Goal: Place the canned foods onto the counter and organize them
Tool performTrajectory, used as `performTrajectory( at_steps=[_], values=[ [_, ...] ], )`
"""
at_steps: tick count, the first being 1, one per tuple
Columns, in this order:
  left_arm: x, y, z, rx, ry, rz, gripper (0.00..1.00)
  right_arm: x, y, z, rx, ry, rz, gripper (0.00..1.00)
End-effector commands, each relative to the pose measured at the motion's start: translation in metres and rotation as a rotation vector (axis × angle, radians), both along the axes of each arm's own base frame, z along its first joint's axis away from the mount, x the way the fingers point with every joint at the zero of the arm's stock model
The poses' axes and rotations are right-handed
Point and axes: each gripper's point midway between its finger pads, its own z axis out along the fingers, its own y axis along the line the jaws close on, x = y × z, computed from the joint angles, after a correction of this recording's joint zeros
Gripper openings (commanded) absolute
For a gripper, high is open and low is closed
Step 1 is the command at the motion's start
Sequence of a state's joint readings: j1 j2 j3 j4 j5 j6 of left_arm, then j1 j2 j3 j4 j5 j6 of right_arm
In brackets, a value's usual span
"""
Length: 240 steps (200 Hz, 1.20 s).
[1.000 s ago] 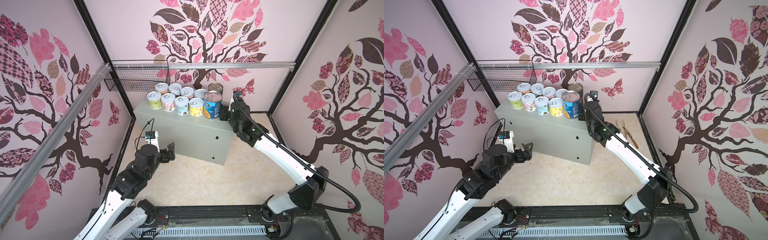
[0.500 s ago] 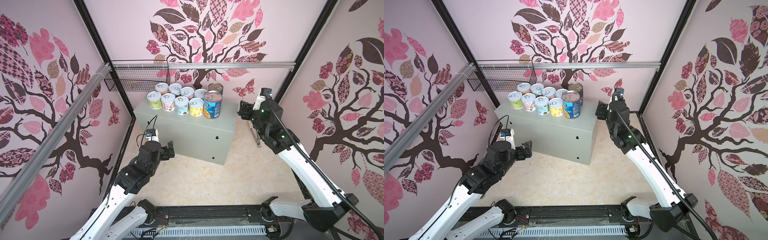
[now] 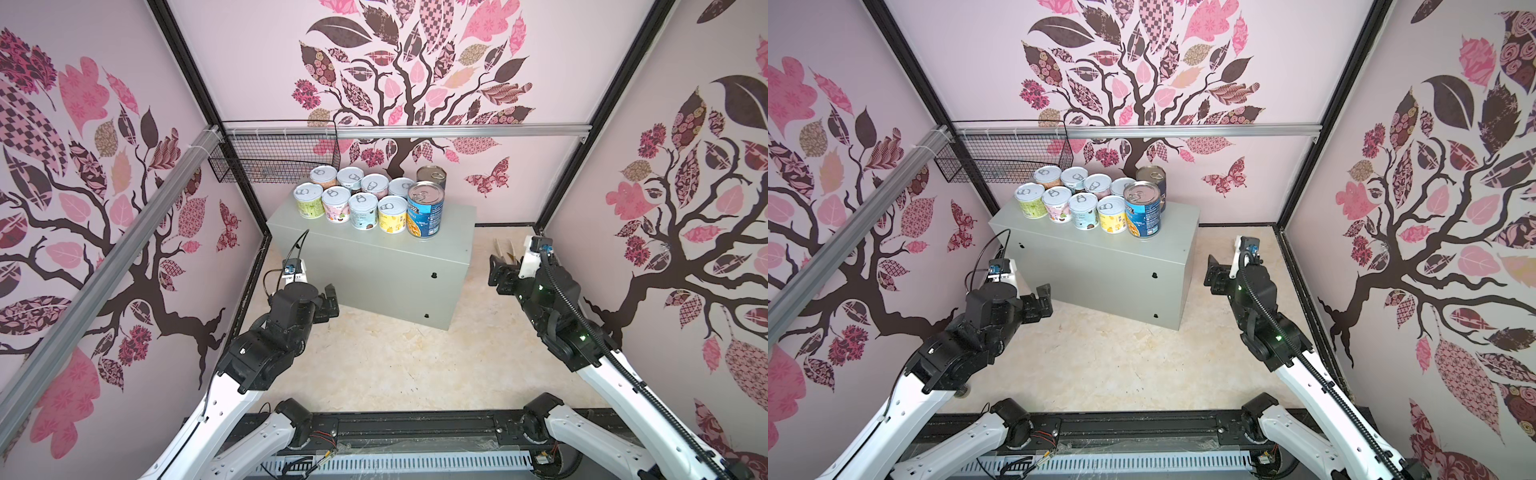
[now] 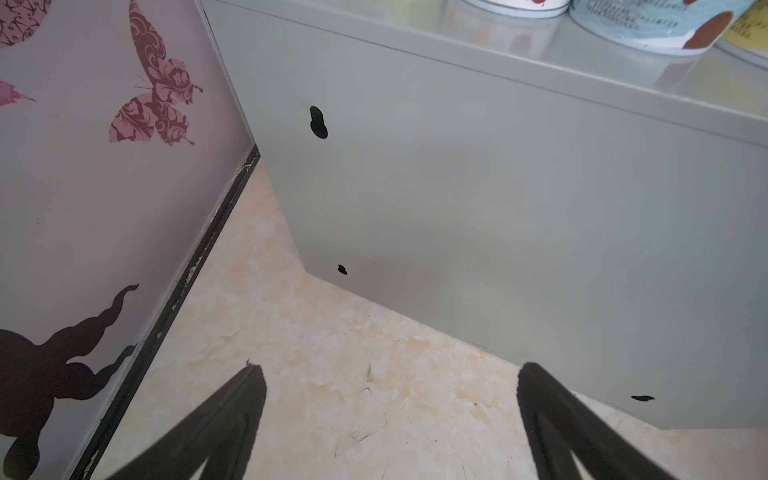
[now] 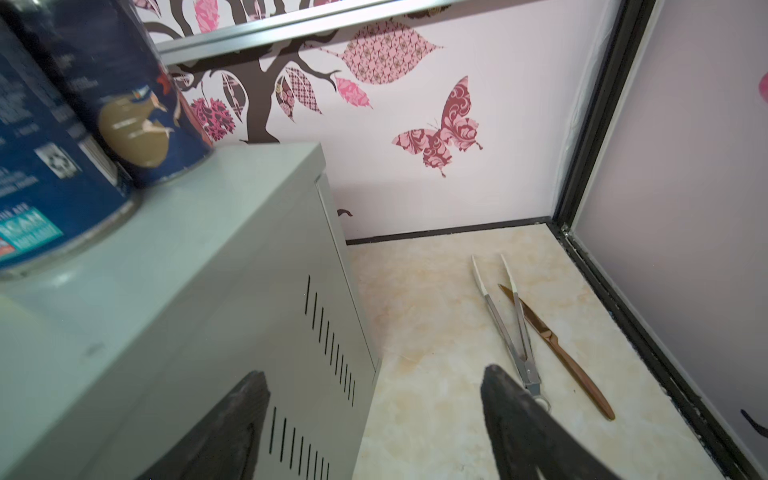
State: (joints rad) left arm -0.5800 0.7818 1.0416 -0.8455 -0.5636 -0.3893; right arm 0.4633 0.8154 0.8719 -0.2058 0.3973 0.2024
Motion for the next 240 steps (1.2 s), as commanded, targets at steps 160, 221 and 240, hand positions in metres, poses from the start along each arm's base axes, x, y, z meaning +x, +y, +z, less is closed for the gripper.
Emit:
performTrajectory(
  at_steps=[160, 221, 240],
  values=[
    [0.078, 0.119, -0.154, 0.193, 0.084, 0.492, 0.98, 0.001, -0.057, -0.126, -0.158, -0.126, -0.325, 1.0],
    [0.143, 0.122, -0.187, 0.204, 0.082, 0.482, 0.98, 0.032, -0.085, -0.143, -0.182, -0.135, -0.455, 1.0],
    [0.15, 0.125, -0.193, 0.179, 0.056, 0.484, 0.98, 0.038, -0.101, -0.155, -0.177, -0.12, -0.5, 1.0]
  ],
)
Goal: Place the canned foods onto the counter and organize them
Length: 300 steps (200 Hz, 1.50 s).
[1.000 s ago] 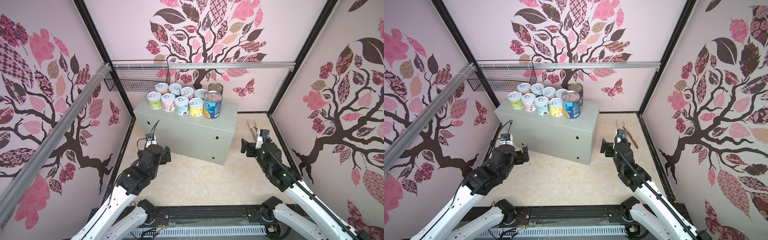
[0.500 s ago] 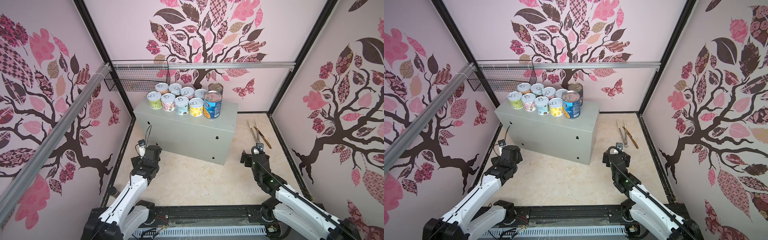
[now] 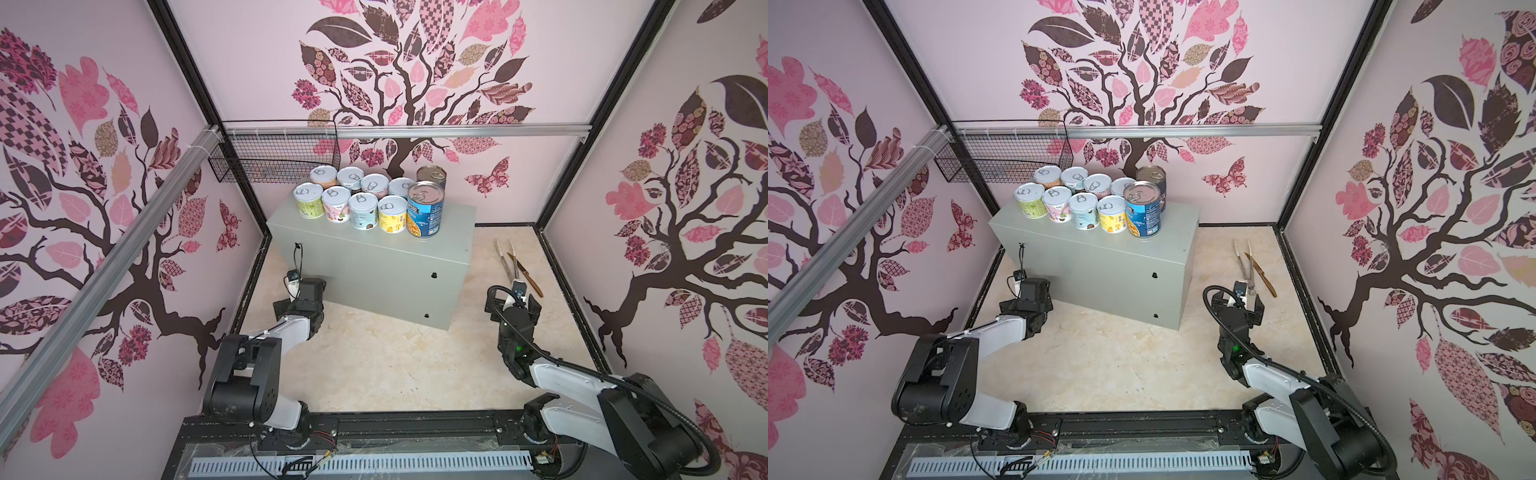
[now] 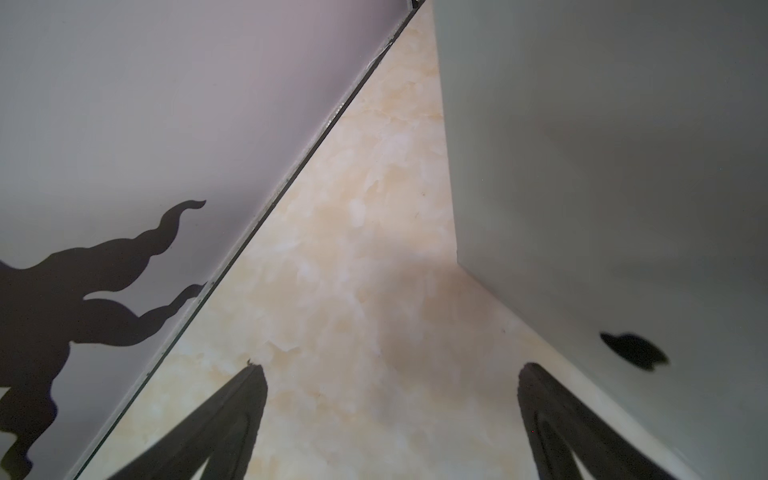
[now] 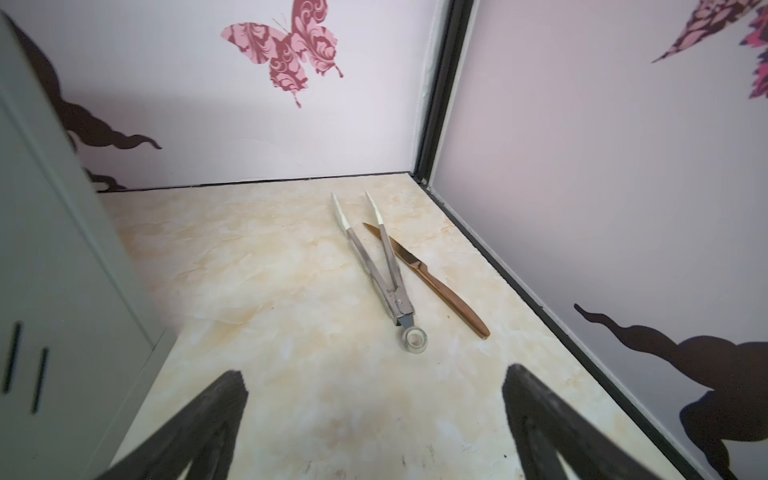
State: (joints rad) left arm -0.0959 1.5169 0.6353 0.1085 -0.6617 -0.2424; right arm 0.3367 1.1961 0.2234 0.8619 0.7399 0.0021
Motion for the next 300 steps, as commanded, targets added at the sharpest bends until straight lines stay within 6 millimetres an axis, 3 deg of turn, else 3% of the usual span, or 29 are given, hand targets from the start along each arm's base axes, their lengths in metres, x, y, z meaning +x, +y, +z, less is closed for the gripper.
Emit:
performTrajectory(
  at_steps=[1, 23, 51, 83, 130, 196, 212, 245, 270, 300],
  values=[
    [0.032, 0.002, 0.027, -0.024, -0.162, -0.011, 0.98, 0.013, -0.017, 0.018, 0.049, -0.112, -0.067, 1.0],
    [0.035, 0.008, 0.031, 0.003, -0.196, -0.01, 0.98, 0.017, -0.029, 0.009, 0.054, -0.14, -0.105, 1.0],
    [0.033, 0.01, 0.031, -0.028, -0.264, -0.039, 0.98, 0.034, -0.027, -0.015, 0.07, -0.07, -0.062, 1.0],
    [0.029, -0.002, 0.033, -0.04, -0.324, -0.137, 0.98, 0.037, -0.02, -0.02, 0.094, -0.063, 0.036, 1.0],
    [0.015, -0.01, 0.04, -0.036, -0.409, -0.185, 0.98, 0.017, -0.014, -0.012, 0.096, -0.147, 0.102, 1.0],
    [0.004, -0.032, 0.051, 0.112, -0.439, -0.194, 0.98, -0.011, -0.007, 0.002, 0.087, -0.266, 0.182, 1.0],
    [-0.002, -0.039, 0.055, 0.167, -0.465, -0.189, 0.98, -0.012, -0.002, 0.002, 0.083, -0.261, 0.21, 1.0],
    [0.008, -0.039, 0.052, 0.133, -0.431, -0.205, 0.98, -0.002, 0.021, -0.006, 0.033, -0.215, 0.341, 1.0],
    [0.011, -0.034, 0.044, 0.025, -0.444, -0.27, 0.98, -0.001, 0.022, -0.006, 0.034, -0.215, 0.343, 1.0],
    [0.01, -0.044, 0.035, 0.025, -0.487, -0.353, 0.98, 0.011, 0.021, -0.012, 0.036, -0.171, 0.327, 1.0]
  ],
)
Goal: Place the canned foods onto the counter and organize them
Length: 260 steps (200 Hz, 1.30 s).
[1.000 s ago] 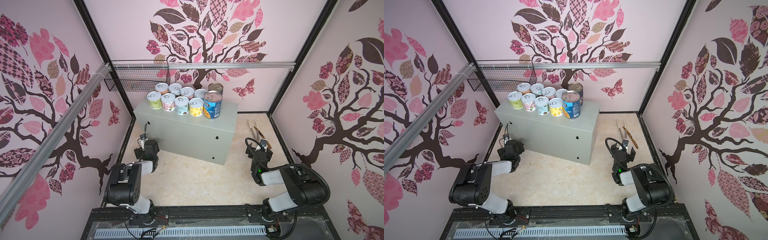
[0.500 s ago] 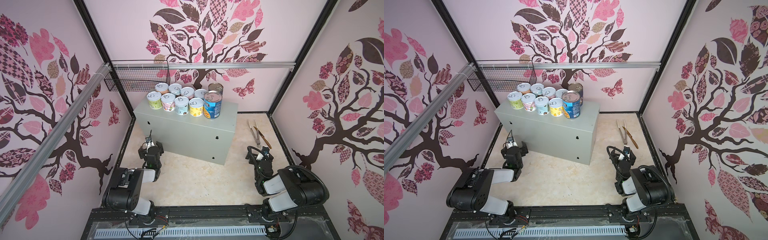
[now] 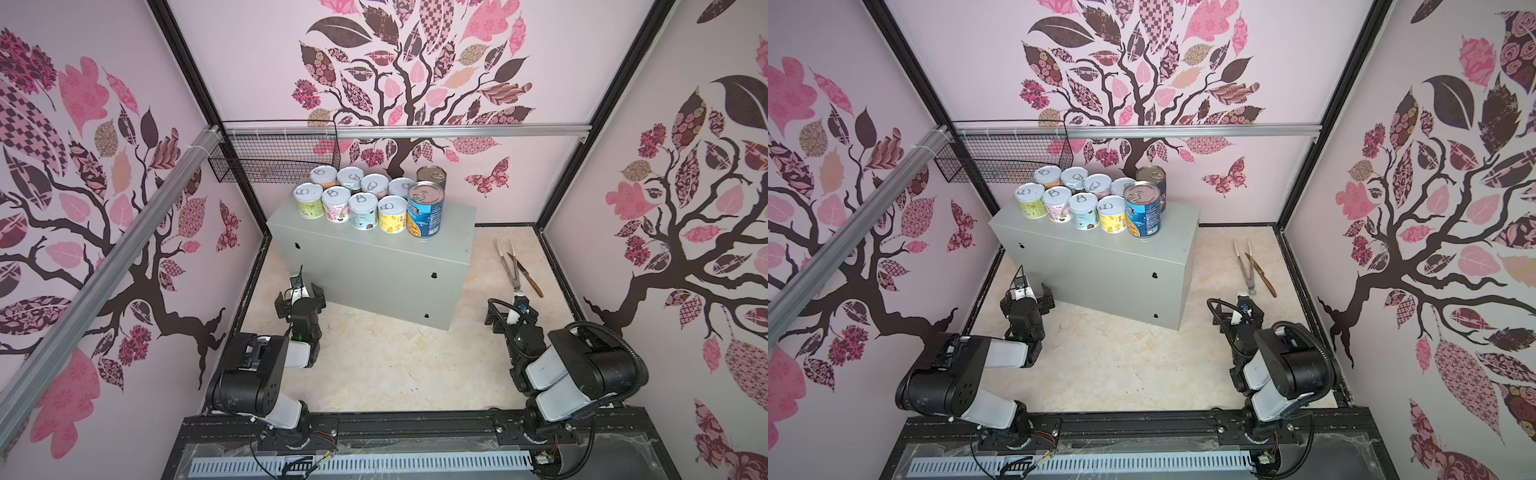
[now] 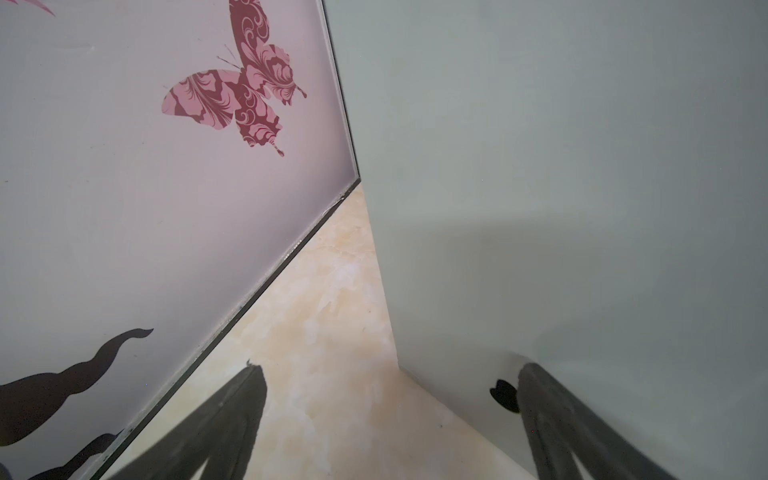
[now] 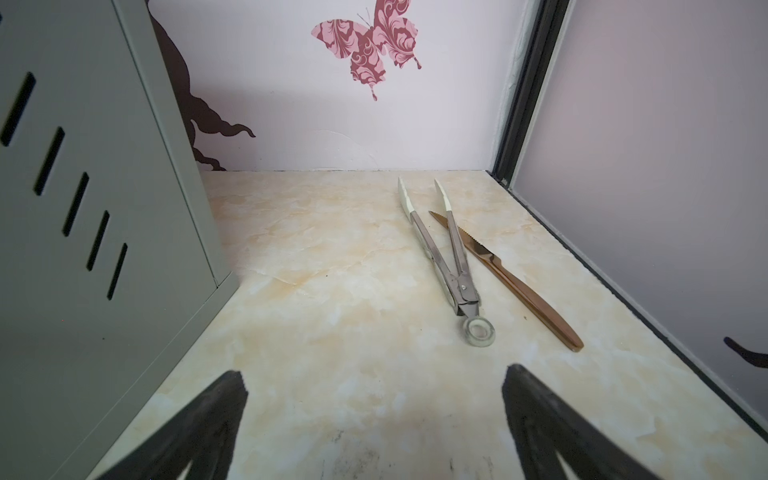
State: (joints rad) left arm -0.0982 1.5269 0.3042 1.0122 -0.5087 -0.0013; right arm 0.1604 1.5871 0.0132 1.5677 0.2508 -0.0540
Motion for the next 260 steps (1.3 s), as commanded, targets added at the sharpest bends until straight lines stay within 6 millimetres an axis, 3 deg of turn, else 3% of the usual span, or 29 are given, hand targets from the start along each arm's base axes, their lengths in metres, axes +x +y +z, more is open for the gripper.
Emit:
performTrajectory(
  at_steps=[1, 53, 260],
  values=[
    [0.003, -0.021, -0.005, -0.017, -0.047, -0.127, 0.98, 0.015, 0.004, 0.028, 0.013, -0.097, 0.008, 1.0],
    [0.018, -0.007, -0.016, -0.09, 0.064, -0.099, 0.98, 0.061, -0.016, 0.0, 0.099, 0.114, -0.051, 1.0],
    [0.018, -0.006, -0.016, -0.098, 0.057, -0.098, 0.98, 0.06, -0.018, 0.001, 0.098, 0.112, -0.052, 1.0]
  ],
)
